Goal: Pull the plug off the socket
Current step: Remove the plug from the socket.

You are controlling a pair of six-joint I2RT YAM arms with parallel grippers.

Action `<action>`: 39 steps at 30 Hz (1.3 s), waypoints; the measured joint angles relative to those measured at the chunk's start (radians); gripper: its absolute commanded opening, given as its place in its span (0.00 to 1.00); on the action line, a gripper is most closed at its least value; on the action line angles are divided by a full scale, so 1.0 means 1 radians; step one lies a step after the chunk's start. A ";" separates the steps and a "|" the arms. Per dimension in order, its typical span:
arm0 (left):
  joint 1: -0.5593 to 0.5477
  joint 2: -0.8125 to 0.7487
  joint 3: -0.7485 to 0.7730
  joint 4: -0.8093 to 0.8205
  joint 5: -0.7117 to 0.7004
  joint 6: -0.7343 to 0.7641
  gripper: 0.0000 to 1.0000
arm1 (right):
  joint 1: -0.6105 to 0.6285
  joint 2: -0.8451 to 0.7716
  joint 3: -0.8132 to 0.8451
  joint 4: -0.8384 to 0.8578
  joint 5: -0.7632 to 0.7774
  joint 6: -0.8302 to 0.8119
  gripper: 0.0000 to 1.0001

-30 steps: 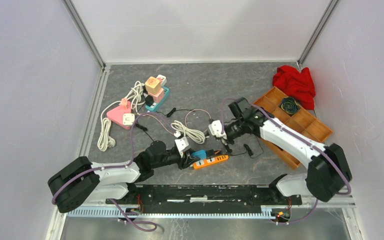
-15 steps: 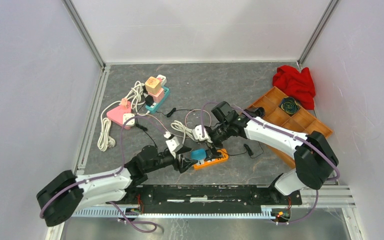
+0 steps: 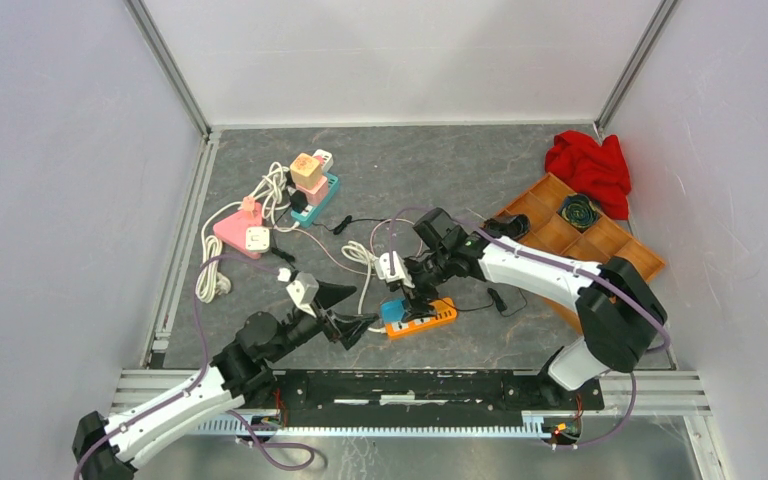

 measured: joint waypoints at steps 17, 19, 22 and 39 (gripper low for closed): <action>0.000 0.061 0.000 -0.003 0.018 -0.062 1.00 | 0.053 0.067 0.001 0.008 0.052 0.051 0.03; 0.000 0.153 0.000 0.055 0.032 -0.060 1.00 | 0.053 0.067 0.002 0.007 0.057 0.046 0.00; -0.001 0.321 0.000 0.159 0.064 -0.026 1.00 | 0.046 0.066 0.003 0.000 0.058 0.031 0.00; -0.041 1.008 0.015 0.650 0.229 0.328 1.00 | -0.080 0.053 0.024 -0.181 0.011 -0.166 0.00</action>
